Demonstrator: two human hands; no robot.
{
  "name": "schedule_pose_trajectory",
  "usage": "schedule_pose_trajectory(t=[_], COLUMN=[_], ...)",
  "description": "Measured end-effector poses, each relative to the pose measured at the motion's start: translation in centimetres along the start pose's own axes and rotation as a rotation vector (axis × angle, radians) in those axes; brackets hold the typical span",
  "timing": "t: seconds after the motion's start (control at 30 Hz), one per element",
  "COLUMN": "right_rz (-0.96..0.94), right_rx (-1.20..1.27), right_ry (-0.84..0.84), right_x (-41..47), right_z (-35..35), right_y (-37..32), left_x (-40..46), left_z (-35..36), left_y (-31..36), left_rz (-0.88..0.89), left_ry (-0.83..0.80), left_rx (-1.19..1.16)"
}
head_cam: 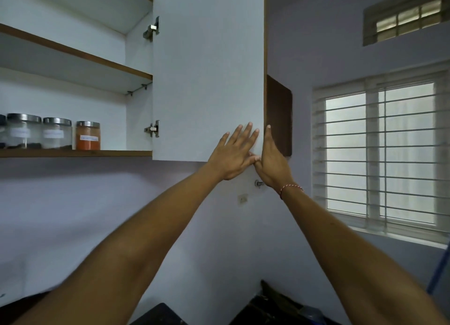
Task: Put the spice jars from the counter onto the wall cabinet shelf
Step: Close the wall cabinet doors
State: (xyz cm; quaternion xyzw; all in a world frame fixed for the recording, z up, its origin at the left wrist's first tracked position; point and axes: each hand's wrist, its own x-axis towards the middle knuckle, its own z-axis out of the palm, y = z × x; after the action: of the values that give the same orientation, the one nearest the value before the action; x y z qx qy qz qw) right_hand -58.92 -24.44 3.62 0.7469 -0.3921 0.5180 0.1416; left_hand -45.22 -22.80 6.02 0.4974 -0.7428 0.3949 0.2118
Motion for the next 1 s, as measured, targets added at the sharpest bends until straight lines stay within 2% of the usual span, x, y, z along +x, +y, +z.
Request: schedule_pose_trajectory(t=[0.2, 0.33, 0.5, 0.6, 0.67, 0.8, 0.9, 1.0], right_rz=[-0.108, -0.081, -0.105, -0.12, -0.113, -0.148, -0.288, -0.382], right_rx=[0.171, 0.248, 0.385, 0.583, 0.749, 0.878, 0.823, 0.788], right_ry=[0.139, 0.286, 0.392, 0.406, 0.39, 0.289, 0.098, -0.061], right_x=[-0.7, -1.3, -1.5, -2.3, -2.8, -3.3, -3.1, -2.7], right_z=[0.6, 0.4, 0.3, 0.6, 1.3, 2.8, 4.2, 6.1], right_y=[-1.0, -4.0, -8.4, -12.6, -15.6, -21.8, -26.0, -29.8], left_x=[-1.7, -3.2, -5.7, -7.1, -7.6, -10.7, -14.2, -17.7], left_z=[-0.5, -2.5, -6.1, -8.4, -10.2, -13.5, -15.5, -17.1], left_y=[0.7, 0.2, -1.7, -2.4, -3.7, -7.1, -10.4, -13.9], left_rz=[-0.078, -0.196, -0.204, -0.348, -0.491, -0.58, -0.617, -0.627], left_ry=[0.123, 0.215, 0.24, 0.387, 0.469, 0.524, 0.599, 0.569], left_rx=[-0.122, -0.25, -0.334, -0.714, -0.928, -1.024, -0.931, -0.739])
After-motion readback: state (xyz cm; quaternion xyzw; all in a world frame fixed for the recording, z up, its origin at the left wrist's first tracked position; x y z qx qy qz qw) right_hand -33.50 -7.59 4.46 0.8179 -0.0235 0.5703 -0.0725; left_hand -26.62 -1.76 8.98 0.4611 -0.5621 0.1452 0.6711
